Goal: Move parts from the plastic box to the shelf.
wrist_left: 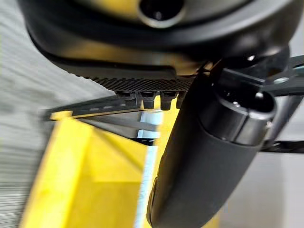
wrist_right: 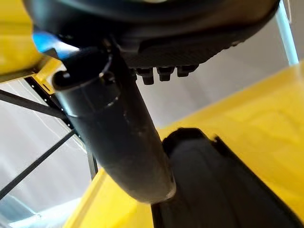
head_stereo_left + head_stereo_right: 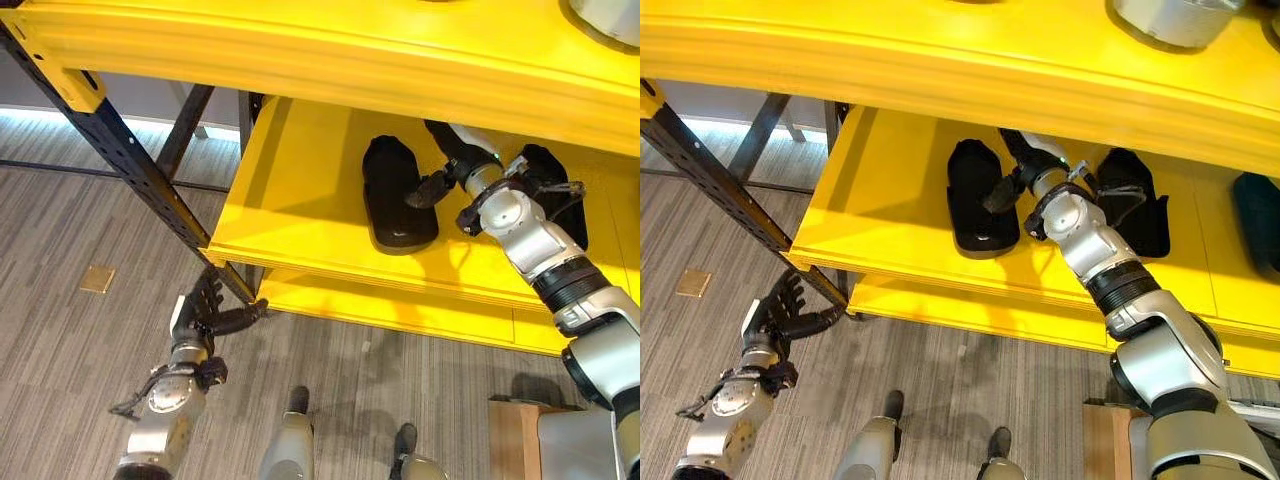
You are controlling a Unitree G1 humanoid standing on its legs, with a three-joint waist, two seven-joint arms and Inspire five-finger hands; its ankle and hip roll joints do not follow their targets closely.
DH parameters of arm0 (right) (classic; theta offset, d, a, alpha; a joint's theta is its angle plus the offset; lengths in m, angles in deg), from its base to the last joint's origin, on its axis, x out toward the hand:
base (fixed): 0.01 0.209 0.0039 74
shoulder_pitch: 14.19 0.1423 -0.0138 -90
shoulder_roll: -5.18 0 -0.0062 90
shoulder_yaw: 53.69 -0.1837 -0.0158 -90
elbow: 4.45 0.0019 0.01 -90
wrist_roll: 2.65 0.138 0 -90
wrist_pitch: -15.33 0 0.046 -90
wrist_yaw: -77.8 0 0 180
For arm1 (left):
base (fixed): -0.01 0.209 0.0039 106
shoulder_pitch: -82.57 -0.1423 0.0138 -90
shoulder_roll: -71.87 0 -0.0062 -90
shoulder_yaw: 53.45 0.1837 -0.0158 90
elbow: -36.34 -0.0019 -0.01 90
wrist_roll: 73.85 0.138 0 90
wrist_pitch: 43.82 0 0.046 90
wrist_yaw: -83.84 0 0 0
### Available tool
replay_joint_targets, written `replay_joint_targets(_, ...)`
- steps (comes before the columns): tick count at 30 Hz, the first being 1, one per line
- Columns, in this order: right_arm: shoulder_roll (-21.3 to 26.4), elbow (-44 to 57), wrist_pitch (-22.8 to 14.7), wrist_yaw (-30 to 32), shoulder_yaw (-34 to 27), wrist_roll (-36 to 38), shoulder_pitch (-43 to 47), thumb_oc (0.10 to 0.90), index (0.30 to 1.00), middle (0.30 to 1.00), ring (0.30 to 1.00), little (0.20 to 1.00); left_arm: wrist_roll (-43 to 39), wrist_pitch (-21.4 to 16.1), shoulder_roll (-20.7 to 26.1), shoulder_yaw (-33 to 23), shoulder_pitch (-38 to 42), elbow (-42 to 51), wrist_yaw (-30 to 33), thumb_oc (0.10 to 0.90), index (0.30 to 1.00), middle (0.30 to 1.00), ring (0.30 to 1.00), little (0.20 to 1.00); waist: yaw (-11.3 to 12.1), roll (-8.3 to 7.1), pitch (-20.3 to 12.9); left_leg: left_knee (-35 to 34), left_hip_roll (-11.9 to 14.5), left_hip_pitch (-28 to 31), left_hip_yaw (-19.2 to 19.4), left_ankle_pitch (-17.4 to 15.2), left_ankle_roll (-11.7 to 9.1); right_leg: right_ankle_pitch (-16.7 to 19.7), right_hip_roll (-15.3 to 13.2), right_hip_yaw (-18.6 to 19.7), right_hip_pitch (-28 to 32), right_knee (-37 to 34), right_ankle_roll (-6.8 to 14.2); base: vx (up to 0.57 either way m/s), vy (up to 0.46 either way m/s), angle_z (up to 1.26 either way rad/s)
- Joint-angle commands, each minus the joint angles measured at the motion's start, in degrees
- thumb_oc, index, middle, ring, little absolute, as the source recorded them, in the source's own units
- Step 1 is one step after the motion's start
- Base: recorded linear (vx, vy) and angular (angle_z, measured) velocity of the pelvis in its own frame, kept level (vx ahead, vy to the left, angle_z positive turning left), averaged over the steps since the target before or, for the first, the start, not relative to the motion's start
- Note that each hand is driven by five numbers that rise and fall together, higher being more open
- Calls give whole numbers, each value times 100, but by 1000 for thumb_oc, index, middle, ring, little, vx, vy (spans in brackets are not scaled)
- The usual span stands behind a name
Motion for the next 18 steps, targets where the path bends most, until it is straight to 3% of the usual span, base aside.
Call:
replay_joint_targets(1,206,-90,-271,343,-230,-112,747,900,1000,1000,1000,1000,194,-392,231,80,-477,613,-84,900,1000,1000,1000,1000,81,-218,-471,168,785,-222,-240,-103,-402,-102,-317,-74,88,178,352,4,45,3)
replay_joint_targets(18,-362,-708,-179,357,-328,-178,434,900,1000,1000,1000,1000,223,-358,188,166,-396,490,12,900,1000,1000,1000,1000,-4,-237,-299,624,793,-272,-215,-450,-318,-67,-336,20,-23,367,406,-10,19,-3)
